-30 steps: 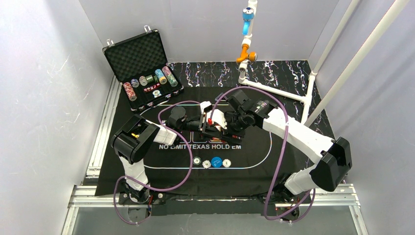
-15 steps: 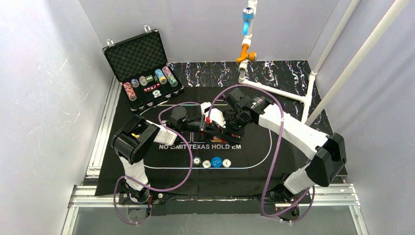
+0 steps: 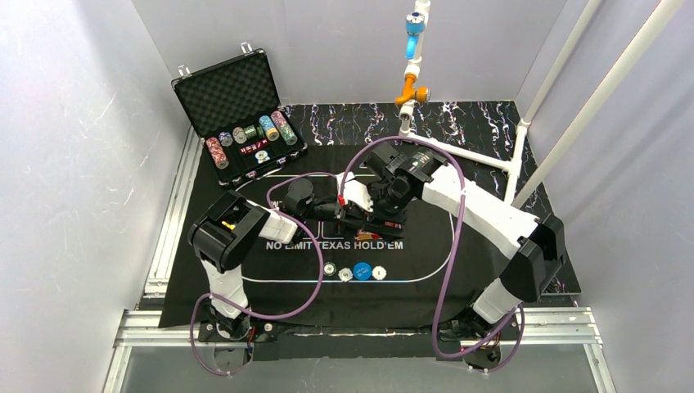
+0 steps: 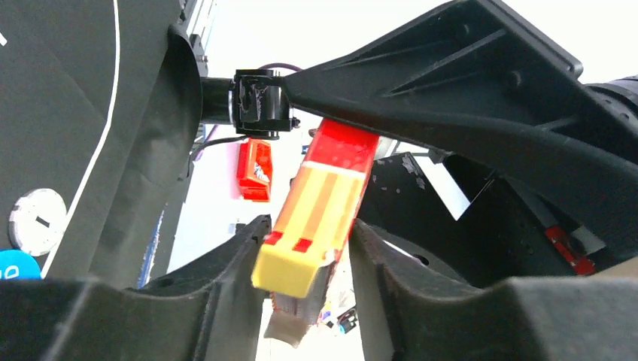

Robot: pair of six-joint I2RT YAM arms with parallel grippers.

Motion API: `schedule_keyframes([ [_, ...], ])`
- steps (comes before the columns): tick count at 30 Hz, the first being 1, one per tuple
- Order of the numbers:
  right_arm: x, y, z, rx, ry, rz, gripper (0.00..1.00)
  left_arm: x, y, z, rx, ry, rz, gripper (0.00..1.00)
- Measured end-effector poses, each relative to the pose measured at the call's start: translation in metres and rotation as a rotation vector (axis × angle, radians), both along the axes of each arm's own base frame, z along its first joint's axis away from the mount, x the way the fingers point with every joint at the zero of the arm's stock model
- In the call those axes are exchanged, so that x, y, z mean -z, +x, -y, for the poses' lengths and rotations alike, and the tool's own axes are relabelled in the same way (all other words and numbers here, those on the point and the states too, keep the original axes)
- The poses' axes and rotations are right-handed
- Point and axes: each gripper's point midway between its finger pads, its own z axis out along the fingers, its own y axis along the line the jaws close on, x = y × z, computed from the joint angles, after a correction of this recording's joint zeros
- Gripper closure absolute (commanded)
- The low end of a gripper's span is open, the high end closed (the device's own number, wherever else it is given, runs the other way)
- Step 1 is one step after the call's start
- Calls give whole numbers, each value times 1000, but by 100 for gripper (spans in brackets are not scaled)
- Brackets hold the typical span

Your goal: Distribute texas hold em gaming equipment

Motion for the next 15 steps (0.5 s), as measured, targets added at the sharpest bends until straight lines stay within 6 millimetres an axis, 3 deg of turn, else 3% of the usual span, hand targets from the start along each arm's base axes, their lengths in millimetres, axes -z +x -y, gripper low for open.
schedule_keyframes([
  [3,4,-2,2,-20,-40,-4,37,-1,0,1,7,-9,1,98],
  [4,7,-1,4,-21,-60,-6,33,-1,0,1,5,-11,-3,100],
  [8,10,2,5,-19,-77,3,3,-1,3,2,-8,-14,-4,100],
  [12,-1,6,3,-10,-36,46,2,1,2,2,-6,-11,3,100],
  [15,-24,13,6,29,44,112,2,2,4,-2,0,-9,6,100],
])
